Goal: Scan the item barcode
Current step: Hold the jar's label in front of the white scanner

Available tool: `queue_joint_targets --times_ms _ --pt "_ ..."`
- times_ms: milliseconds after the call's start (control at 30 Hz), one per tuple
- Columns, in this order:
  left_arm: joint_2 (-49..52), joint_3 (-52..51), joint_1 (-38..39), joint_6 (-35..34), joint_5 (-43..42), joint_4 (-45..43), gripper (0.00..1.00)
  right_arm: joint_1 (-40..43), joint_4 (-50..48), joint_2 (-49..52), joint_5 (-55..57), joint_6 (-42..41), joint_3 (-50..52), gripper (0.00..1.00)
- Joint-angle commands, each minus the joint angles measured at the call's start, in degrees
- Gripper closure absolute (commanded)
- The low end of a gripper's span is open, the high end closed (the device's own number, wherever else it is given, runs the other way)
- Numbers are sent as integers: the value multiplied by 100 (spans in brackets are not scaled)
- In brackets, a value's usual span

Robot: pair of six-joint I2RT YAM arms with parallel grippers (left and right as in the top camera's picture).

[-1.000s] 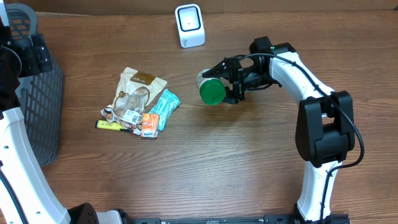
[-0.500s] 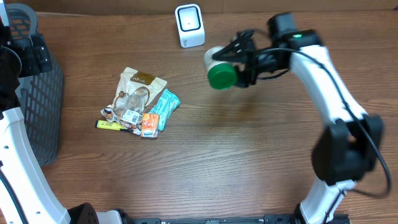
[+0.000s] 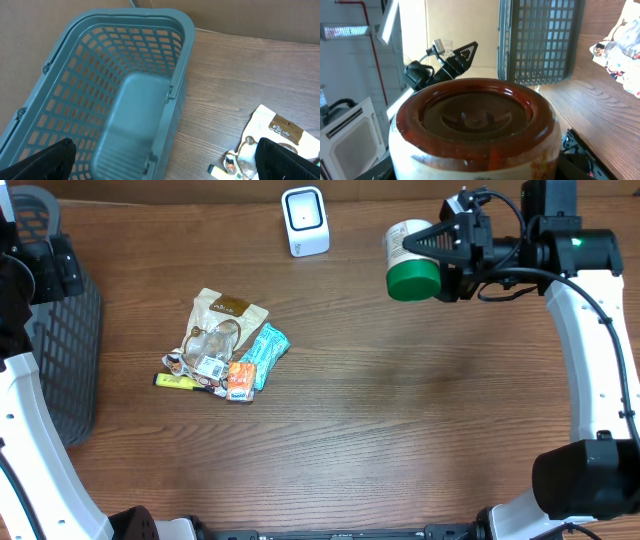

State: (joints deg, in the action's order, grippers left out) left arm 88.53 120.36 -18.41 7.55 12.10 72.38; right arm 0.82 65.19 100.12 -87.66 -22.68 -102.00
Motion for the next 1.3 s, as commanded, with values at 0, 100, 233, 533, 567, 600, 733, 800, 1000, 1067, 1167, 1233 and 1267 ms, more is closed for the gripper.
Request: queue_joint_targets --times_ms 0,100,233,533,567,600,733,800,1000,1067,1167,1233,1267 --pt "31 28 -31 81 33 -17 0 87 -50 -142 -232 48 -127 43" --pt "31 28 -31 81 31 -17 0 79 -249 -142 -229 313 -125 41" --pt "31 28 -31 81 31 -17 0 -50 -363 -138 -20 1123 -114 44" --pt "31 28 -31 81 33 -17 0 -785 -385 -138 3519 1700 -114 52" --pt "31 28 -31 81 33 -17 0 -911 -413 -138 3884 1700 -116 52" --pt "31 28 -31 81 33 -17 0 -1093 -470 -136 4310 1698 -116 51" --pt "31 28 -31 81 31 -17 0 -1646 -741 -131 5396 1646 -118 50" --pt "31 28 -31 81 33 -17 0 -1902 -942 -109 6083 1504 -118 50" --pt "31 28 -31 81 31 -17 0 -2616 -2057 256 8411 1508 -116 50" --pt "31 28 -31 81 31 -20 0 -2752 -2465 492 8830 1547 -116 50" --pt "31 28 -31 81 31 -17 0 -2852 -3101 940 9219 1569 -116 49" --pt "31 28 -31 81 33 -17 0 -2850 -3512 1287 9274 1565 -125 47" --pt "31 28 -31 81 31 -17 0 -2850 -3615 1414 9274 1554 -157 46"
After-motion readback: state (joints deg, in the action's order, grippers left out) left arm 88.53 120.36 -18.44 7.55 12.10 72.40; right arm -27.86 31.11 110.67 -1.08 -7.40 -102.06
